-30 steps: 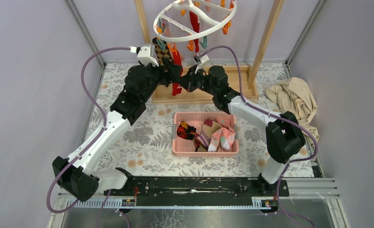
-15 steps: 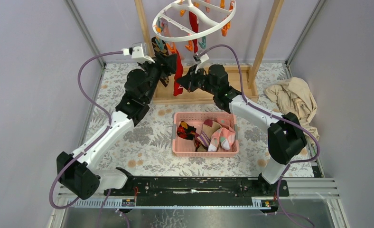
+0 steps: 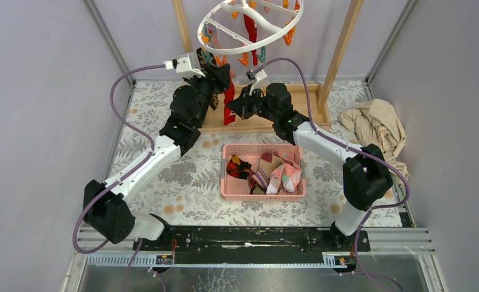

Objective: Remove the socks clipped to the hanger
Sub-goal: Remove the sock from the hanger.

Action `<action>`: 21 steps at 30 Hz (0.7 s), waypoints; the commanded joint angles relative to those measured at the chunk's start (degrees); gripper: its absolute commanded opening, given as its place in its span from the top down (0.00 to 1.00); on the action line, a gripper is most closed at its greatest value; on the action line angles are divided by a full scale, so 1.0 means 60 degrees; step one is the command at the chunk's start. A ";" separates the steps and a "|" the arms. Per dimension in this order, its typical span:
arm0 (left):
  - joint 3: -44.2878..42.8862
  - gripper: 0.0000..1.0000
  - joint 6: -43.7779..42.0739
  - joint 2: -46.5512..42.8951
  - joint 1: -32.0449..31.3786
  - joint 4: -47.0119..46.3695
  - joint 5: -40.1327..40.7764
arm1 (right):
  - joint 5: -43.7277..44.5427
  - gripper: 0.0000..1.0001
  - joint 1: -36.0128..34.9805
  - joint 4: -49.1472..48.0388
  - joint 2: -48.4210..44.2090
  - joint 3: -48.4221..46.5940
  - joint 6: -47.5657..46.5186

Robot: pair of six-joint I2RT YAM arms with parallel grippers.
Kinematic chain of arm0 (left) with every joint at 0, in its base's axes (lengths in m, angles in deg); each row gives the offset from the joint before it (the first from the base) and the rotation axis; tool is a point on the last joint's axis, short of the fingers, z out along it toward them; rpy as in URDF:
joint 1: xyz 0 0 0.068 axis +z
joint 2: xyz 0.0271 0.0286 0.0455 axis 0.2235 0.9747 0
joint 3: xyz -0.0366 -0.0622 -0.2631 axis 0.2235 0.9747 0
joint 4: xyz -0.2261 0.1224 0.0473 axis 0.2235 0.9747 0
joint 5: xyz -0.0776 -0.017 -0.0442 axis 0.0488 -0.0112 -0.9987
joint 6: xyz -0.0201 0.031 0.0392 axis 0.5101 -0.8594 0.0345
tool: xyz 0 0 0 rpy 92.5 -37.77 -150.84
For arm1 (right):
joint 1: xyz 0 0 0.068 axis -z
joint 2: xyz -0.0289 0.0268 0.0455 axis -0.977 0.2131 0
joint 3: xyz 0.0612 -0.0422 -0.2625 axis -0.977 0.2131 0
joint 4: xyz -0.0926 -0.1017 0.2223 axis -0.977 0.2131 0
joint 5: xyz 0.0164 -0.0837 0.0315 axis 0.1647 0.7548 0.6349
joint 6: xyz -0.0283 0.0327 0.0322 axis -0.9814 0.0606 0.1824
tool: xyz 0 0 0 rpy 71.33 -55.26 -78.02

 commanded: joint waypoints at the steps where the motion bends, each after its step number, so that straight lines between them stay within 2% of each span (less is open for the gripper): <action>1: -0.0397 0.41 0.0095 0.0068 -0.0065 -0.1304 0.0400 | 0.0128 1.00 -0.0047 -0.0219 -0.0420 -0.0556 -0.0175; 7: -0.0742 0.36 -0.0065 0.0359 -0.0078 -0.1425 0.0507 | 0.0096 1.00 -0.0047 -0.0180 -0.0387 -0.0552 -0.0136; 21: -0.1104 0.38 -0.0271 0.0735 -0.0066 -0.1546 0.0805 | 0.0038 1.00 -0.0046 -0.0046 -0.0438 -0.0475 -0.0175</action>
